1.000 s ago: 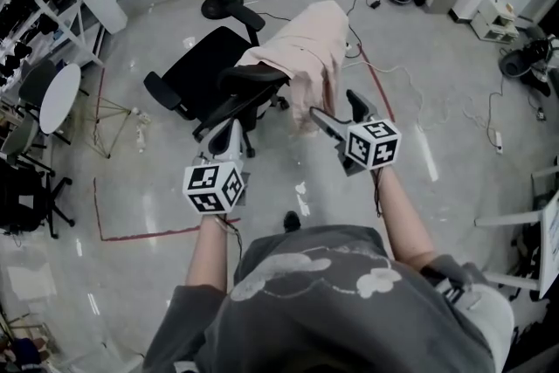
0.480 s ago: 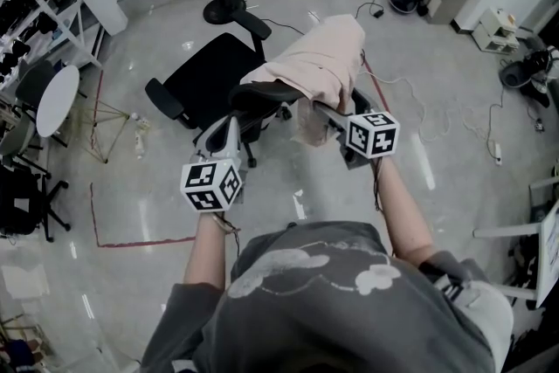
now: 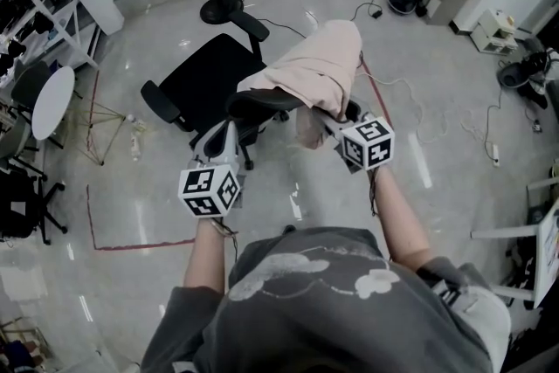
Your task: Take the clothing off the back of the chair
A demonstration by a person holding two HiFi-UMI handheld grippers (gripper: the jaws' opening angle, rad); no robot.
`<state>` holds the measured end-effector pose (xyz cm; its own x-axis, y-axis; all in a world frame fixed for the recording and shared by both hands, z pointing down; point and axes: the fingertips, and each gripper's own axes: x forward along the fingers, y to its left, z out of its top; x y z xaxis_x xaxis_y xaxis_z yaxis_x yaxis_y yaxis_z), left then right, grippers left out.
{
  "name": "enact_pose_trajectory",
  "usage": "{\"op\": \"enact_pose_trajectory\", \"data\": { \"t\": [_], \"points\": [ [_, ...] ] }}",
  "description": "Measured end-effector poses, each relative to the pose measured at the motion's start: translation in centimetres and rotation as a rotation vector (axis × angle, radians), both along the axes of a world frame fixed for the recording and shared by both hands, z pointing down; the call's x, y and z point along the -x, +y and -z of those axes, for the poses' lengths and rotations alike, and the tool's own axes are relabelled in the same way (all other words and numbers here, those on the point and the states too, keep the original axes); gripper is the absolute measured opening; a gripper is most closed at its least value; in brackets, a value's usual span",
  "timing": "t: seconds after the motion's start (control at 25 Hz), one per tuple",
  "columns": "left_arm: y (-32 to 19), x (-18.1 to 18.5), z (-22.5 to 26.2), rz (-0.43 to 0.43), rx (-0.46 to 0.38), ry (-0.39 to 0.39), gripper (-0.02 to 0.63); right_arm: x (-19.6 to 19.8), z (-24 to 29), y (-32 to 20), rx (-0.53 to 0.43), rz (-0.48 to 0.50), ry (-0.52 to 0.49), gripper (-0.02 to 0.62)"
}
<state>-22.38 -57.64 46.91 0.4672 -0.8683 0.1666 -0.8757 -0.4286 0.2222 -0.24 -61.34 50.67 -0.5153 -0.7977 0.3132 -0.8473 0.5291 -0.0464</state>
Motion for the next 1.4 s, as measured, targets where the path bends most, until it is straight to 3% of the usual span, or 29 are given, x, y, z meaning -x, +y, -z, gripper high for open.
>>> {"op": "enact_pose_trajectory", "data": {
  "t": [0.08,0.12,0.16,0.68,1.0,1.4],
  "points": [
    [0.6,-0.2,-0.1,0.007,0.009,0.005,0.0,-1.0,0.1,0.7,-0.006,-0.038,0.019,0.205],
    [1.0,-0.4,0.0,0.008,0.01,0.007,0.0,-1.9,0.4,1.0,-0.007,-0.07,0.019,0.055],
    [1.3,-0.6,0.2,0.007,0.007,0.006,0.0,-2.7,0.6,1.3,-0.002,-0.092,0.011,0.035],
    [6.2,-3.9,2.1,0.004,-0.024,-0.002,0.0,-5.6,3.2,6.5,-0.007,-0.09,-0.003,0.02],
    [10.1,-5.0,2.9,0.029,-0.023,-0.012,0.0,-5.6,4.6,10.2,-0.035,-0.038,-0.019,0.02],
    [17.4,-8.0,3.2,0.06,-0.029,-0.027,0.0,-8.4,4.9,17.9,-0.045,-0.004,-0.052,0.02]
  ]
}}
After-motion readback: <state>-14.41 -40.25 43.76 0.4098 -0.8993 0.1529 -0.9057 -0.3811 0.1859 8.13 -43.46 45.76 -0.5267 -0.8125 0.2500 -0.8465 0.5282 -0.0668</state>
